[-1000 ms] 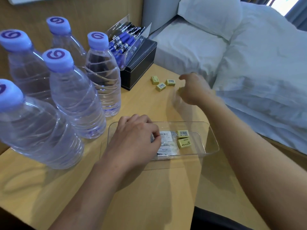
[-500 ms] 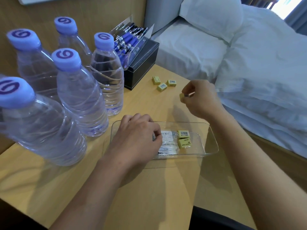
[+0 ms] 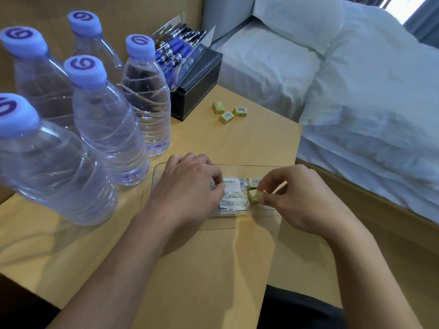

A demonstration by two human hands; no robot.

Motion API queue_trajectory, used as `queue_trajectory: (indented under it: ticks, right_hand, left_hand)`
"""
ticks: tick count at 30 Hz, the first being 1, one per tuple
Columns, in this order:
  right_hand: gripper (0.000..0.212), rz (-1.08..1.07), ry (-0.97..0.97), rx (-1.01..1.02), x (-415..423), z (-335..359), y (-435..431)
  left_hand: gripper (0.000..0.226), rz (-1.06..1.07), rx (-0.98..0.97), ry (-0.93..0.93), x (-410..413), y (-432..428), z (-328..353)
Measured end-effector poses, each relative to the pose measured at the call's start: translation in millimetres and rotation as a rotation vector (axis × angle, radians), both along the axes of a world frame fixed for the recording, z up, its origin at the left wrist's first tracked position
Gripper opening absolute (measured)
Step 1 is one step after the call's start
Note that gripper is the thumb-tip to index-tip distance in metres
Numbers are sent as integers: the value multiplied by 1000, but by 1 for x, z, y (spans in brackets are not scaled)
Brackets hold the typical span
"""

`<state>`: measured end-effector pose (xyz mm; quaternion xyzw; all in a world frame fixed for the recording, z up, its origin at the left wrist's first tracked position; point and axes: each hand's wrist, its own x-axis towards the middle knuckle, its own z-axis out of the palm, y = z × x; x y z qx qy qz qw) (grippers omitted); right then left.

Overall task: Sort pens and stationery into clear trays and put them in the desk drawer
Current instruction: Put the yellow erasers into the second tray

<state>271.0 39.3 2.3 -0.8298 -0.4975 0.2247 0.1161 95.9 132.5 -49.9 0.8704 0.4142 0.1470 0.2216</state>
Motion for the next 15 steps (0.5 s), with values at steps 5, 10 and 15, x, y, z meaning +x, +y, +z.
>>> queue_trajectory:
  ticks: [5, 10, 15]
  right_hand:
    - [5, 4, 14, -84, 4, -9, 4]
    - [9, 7, 0, -36, 7, -8, 3]
    - [14, -15, -24, 170, 12, 12, 23]
  left_hand:
    - [17, -5, 11, 11, 1, 1, -2]
    - [17, -6, 12, 21, 1, 1, 0]
    - [17, 1, 10, 21, 1, 0, 1]
